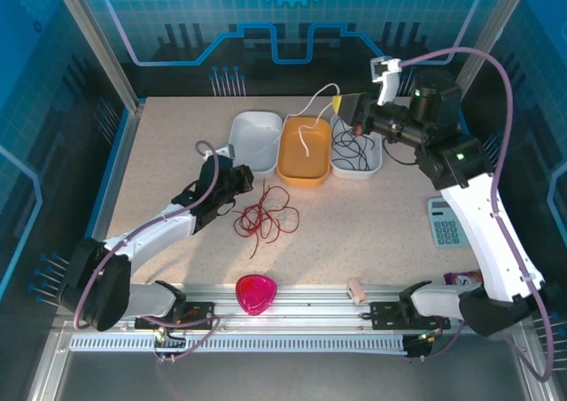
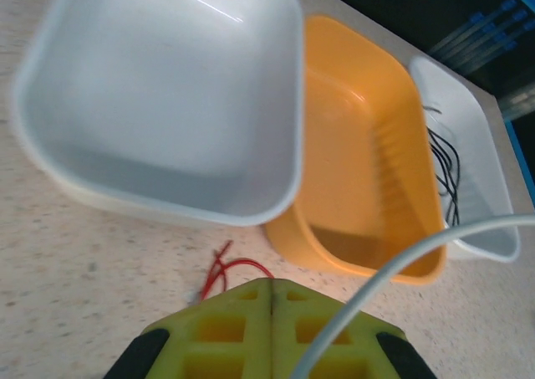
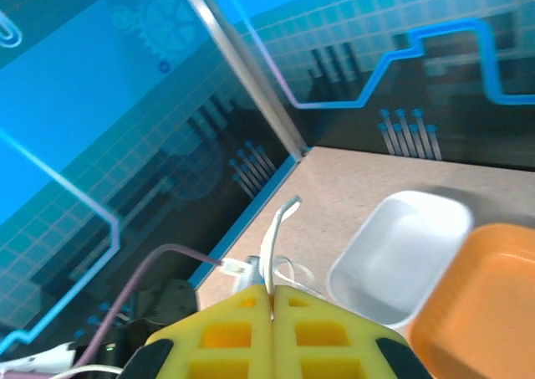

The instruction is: Untangle the cables

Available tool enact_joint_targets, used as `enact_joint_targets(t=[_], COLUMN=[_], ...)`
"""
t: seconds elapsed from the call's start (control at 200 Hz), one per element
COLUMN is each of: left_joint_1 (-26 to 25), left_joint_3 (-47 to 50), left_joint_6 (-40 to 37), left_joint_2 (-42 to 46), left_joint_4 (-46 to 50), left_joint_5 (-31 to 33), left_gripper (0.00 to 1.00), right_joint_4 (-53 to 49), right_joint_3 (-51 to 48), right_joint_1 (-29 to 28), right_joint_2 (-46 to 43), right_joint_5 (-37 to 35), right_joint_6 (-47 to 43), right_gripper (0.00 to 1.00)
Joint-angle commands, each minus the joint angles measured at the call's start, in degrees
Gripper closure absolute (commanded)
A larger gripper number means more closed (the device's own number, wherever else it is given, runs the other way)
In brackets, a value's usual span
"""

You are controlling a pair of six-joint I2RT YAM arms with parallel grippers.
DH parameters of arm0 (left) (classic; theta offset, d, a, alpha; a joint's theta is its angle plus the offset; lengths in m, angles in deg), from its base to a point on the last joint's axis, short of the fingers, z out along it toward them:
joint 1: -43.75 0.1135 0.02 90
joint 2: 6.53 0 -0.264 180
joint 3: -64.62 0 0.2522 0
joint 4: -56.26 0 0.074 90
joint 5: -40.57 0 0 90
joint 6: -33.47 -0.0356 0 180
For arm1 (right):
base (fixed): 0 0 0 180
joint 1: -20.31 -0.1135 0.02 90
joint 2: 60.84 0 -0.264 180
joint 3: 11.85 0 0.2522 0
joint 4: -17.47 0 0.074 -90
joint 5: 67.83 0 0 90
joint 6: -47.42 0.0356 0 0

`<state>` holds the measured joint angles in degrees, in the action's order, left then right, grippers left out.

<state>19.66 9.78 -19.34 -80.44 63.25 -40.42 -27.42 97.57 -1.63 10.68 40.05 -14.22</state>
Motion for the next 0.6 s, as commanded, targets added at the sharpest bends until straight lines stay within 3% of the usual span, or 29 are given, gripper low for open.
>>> enact_joint_targets(t=[0.0, 0.255, 0.595], left_joint_1=[2.17, 6.16, 15.33], left_joint_3=[1.74, 3.58, 5.92], left_joint_6=[1.9, 2.15, 1.39], left_joint_2=[3.99, 9.07, 17.75], left_joint_4=[1.68, 5.34, 9.31], left_joint_5=[2.71, 5.3, 6.5], left_gripper=[1.0, 1.0, 1.0], right_joint_4=[-2.6, -3.99, -6.64], right_joint_3=[-1.79, -3.81, -4.18], right_joint_1=[2.2, 6.9, 13.41], right_joint_2=[-2.98, -4.3, -3.64], right_joint_5=[-5.79, -7.03, -6.29], right_joint_6=[-1.88, -1.9, -2.15], right_gripper=[1.0, 1.0, 1.0])
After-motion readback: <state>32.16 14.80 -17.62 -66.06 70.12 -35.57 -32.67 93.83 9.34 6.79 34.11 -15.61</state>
